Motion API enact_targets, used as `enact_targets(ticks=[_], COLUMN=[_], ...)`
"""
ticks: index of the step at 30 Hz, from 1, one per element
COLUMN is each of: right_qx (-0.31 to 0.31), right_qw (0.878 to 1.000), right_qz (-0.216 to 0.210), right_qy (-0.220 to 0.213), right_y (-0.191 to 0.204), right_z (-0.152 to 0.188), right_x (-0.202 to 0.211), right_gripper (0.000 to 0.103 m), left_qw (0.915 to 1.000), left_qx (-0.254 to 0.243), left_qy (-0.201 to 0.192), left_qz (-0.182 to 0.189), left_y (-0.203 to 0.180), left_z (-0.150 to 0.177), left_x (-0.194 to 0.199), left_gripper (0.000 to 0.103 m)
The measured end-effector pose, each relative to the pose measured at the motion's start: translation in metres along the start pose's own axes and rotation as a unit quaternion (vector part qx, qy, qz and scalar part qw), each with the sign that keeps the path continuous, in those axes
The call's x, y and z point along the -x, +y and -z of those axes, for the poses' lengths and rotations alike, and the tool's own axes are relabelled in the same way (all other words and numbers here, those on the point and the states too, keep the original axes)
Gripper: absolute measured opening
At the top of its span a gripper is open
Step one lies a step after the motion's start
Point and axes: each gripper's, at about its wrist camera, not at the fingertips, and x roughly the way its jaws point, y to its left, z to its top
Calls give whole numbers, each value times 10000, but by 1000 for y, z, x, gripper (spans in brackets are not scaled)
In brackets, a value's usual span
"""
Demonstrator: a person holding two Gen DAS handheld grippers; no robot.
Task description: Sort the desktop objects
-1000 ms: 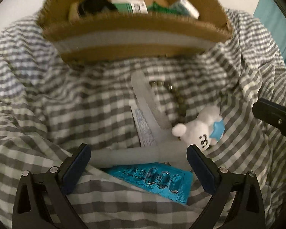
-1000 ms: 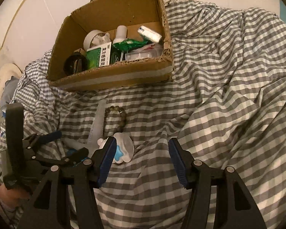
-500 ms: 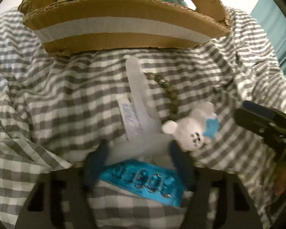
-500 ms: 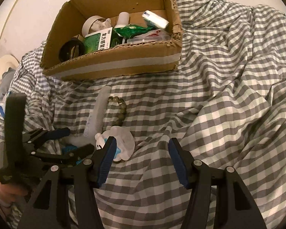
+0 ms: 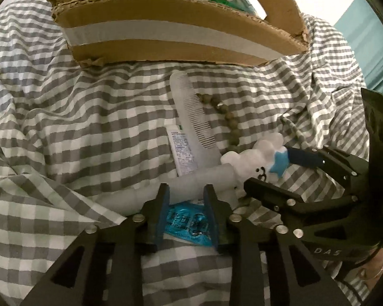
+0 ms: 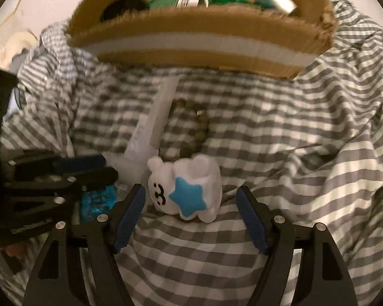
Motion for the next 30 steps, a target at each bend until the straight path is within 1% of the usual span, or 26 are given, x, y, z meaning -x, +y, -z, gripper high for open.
enact_targets(ticks=[1,2,3,4,5,6,8,9,10,11,13,15,17,18,19,20,21,22,24,25,27,29,30], right_qx=[17,36,52,64,79,96,48,-12,-112,-271,-485,-618,-605,-573,-555,-547,-552,-569,-611,-625,-652,-678,-695], right_qw=[10000,10000,10000,10000,10000,9999,9999,9998,9996,9991,9979,9969,9970,9973,9975,9976,9975,9973,9966,9963,9957,9954,9950], right_qz=[31,68,45,-14,-30,-2,14,-5,-39,-109,-254,-338,-328,-309,-296,-291,-303,-320,-369,-388,-413,-405,-387], right_qy=[7,-12,-24,-33,-40,-65,-160,-203,-255,-312,-345,-349,-350,-337,-328,-322,-322,-335,-401,-447,-510,-545,-599], right_y=[1,2,3,3,4,4,2,0,-5,-11,-20,-25,-23,-22,-22,-21,-22,-23,-24,-25,-26,-27,-28], right_z=[0,1,1,1,2,3,4,4,4,4,4,4,3,3,4,4,4,4,5,5,4,4,5], right_x=[-1,-2,-2,-1,-2,-1,3,5,8,12,14,15,16,15,16,16,17,18,21,23,27,32,36], right_gripper=[73,71,70,62,62,62,61,61,61,61,60,60,59,59,59,59,59,59,58,58,58,56,55], left_qw=[9999,9997,9995,9997,9997,9994,9979,9953,9914,9883,9862,9853,9851,9856,9860,9862,9858,9834,9773,9770,9798,9835,9864], left_qx=[10,28,44,23,-34,-140,-468,-753,-1054,-1271,-1429,-1450,-1398,-1372,-1389,-1436,-1511,-1647,-1907,-1939,-1843,-1646,-1509], left_qy=[-11,-27,-46,-79,-100,-87,29,117,212,295,389,452,522,582,613,599,587,532,426,359,236,-8,-144], left_qz=[-110,-245,-296,-218,-223,-295,-452,-589,-744,-786,-736,-779,-857,-797,-692,-574,-446,-549,-819,-805,-736,-754,-640], left_y=[0,2,4,4,3,0,-6,-10,-14,-17,-17,-13,-6,-4,-3,-4,-6,-11,-19,-21,-20,-15,-12], left_z=[-1,-1,-1,-2,-2,-3,-6,-7,-8,-9,-12,-20,-29,-33,-36,-37,-37,-35,-29,-26,-24,-25,-26], left_x=[0,2,4,6,7,6,4,4,2,0,-4,-10,-16,-19,-20,-20,-18,-16,-13,-10,-2,13,23], left_gripper=[49,53,59,64,67,70,70,74,82,84,84,84,84,80,62,48,22,7,6,6,6,6,6])
